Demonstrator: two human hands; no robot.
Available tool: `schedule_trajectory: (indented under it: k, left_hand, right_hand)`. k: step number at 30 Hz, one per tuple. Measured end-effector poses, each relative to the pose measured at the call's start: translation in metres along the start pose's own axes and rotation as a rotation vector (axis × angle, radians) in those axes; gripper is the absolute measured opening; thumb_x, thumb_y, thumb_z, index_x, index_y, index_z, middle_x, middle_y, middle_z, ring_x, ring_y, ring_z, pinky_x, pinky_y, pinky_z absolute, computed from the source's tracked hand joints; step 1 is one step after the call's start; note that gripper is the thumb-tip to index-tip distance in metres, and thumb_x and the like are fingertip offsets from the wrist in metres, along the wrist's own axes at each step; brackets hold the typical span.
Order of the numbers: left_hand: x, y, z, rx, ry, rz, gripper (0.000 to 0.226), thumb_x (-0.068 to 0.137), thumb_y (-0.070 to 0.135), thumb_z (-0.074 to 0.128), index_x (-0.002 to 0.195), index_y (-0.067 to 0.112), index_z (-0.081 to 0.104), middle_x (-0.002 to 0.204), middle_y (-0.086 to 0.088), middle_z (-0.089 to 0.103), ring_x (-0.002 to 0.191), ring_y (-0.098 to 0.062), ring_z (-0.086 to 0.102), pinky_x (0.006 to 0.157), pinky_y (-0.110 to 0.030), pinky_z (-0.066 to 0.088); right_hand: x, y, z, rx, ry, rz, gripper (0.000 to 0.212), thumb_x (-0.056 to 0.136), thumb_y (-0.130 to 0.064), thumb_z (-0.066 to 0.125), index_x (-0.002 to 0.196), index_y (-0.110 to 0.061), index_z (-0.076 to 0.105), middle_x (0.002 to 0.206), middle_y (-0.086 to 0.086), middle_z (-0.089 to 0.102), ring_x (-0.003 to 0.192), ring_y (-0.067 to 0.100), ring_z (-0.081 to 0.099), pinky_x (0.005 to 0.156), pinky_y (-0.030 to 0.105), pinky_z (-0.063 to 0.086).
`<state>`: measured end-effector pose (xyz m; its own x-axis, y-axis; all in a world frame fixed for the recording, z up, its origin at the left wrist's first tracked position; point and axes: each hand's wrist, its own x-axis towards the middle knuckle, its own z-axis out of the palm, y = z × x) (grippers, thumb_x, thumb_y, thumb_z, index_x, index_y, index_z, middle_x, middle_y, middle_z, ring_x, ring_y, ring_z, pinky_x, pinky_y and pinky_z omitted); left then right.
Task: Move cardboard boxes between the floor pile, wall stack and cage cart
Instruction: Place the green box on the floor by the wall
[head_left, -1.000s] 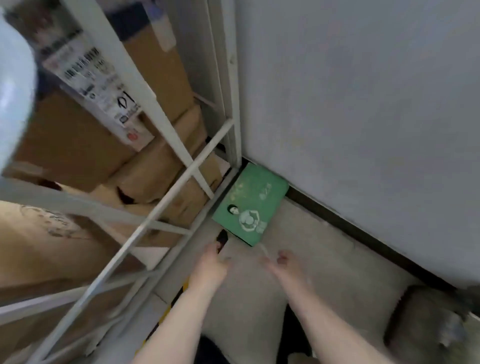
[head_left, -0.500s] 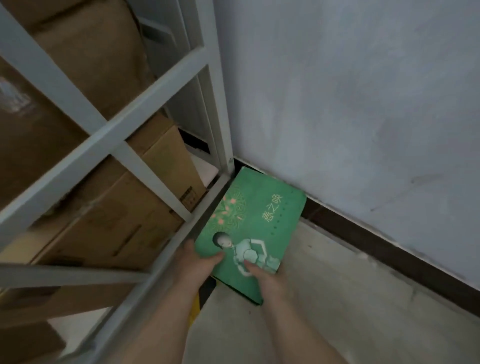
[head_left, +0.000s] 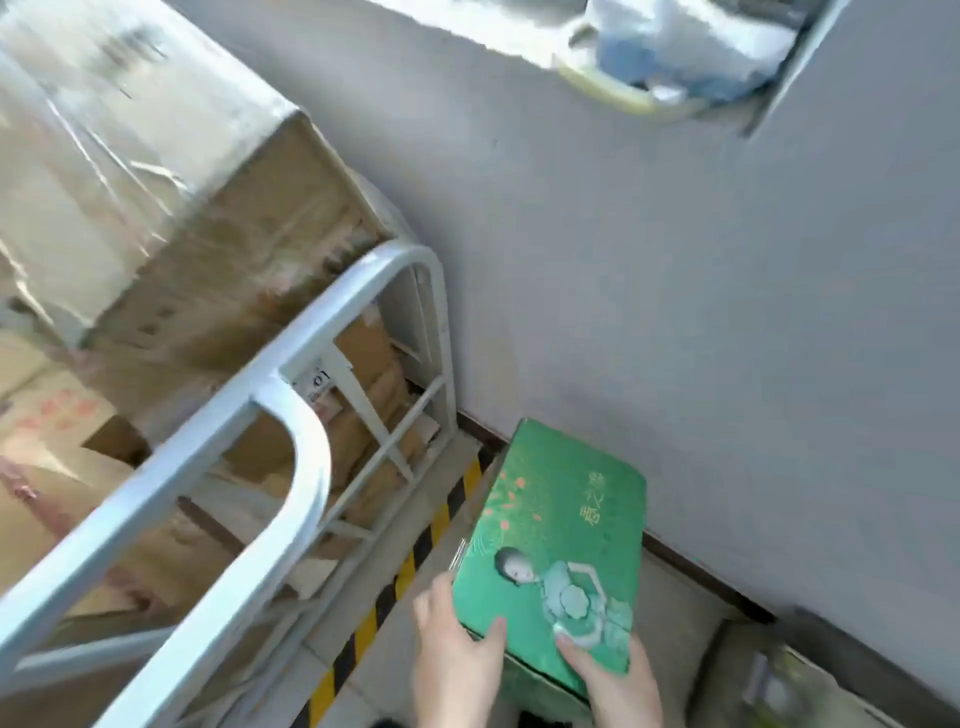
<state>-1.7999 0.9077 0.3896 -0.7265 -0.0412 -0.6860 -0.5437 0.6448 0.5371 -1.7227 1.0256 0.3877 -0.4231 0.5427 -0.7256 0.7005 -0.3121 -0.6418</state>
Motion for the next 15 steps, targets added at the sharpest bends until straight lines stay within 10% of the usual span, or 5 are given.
schedule_trajectory:
  k: [15]
  left_hand:
    - [-0.209, 0.088, -0.168, -0.445, 0.443, 0.522, 0.05, 0.083, 0.026, 0.069, 0.115, 0.045, 0.036, 0.12, 0.012, 0.043, 0.113, -0.009, 0.047, 0.085, -0.025, 0.037]
  right_hand:
    - [-0.21, -0.156, -0.031, 0.06, -0.074, -0.63, 0.067, 0.069, -0.012, 0.083, 0.127, -0.026, 0.053, 0.113, -0.011, 0.063, 0.105, 0.011, 0.059, 0.093, 0.026, 0.04]
